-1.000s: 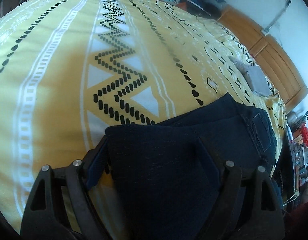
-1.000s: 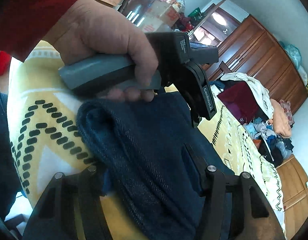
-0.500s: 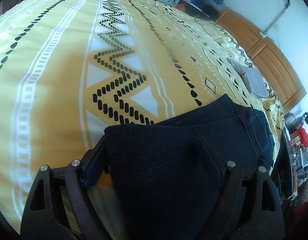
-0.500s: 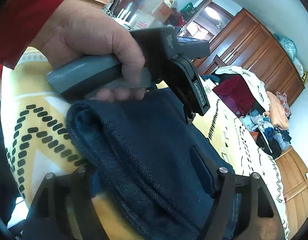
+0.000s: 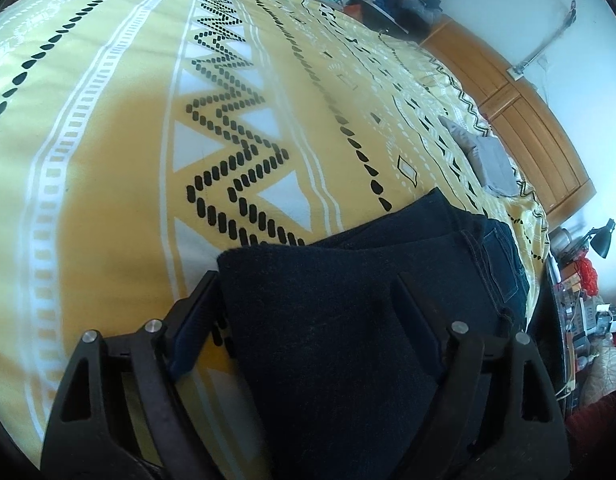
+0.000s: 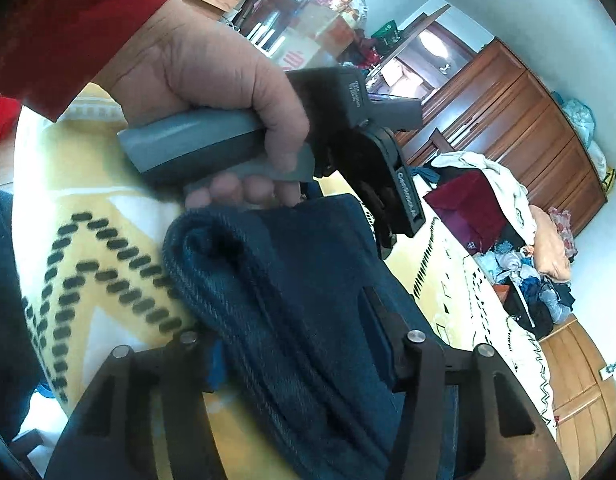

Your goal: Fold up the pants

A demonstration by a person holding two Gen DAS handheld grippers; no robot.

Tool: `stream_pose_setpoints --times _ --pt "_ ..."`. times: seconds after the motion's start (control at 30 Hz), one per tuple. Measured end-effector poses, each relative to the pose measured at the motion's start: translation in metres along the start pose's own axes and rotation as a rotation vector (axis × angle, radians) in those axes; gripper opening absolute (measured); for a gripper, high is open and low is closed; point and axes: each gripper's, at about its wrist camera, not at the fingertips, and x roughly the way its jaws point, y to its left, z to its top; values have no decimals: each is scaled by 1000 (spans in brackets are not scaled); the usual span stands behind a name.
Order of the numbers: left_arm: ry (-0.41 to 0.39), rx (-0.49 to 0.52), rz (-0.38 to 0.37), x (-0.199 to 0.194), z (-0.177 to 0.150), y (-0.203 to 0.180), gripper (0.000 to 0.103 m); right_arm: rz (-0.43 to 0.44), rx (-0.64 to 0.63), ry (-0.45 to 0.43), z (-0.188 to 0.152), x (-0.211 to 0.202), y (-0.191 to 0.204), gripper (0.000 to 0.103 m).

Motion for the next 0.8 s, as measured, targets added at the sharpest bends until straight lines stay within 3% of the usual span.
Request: stream_pose_setpoints --times 0.13,0.17,0.2,0.33,0.4,0.47,0.53,0.63,0.8 --pt "1 -23 9 1 3 9 61 6 4 1 3 4 4 55" --pt "5 -34 10 2 2 11 46 6 -2 2 4 4 9 51" --pt "10 -45 3 2 2 14 39 11 -4 3 3 4 11 45" --pt "16 -57 4 1 0 15 36 56 36 29 4 7 9 39" --pt "22 -70 14 1 3 13 23 76 35 36 6 8 11 26" --pt "14 -86 4 -7 10 6 18 141 89 50 7 8 0 17" --pt "-19 -44 3 -19 20 -15 17 178 167 33 8 -1 -24 15" --pt "-99 21 -71 -40 49 -67 17 202 364 -40 4 -32 -86 15" --pt "-162 196 -166 -26 100 -192 17 243 814 -149 -61 -79 -207 15"
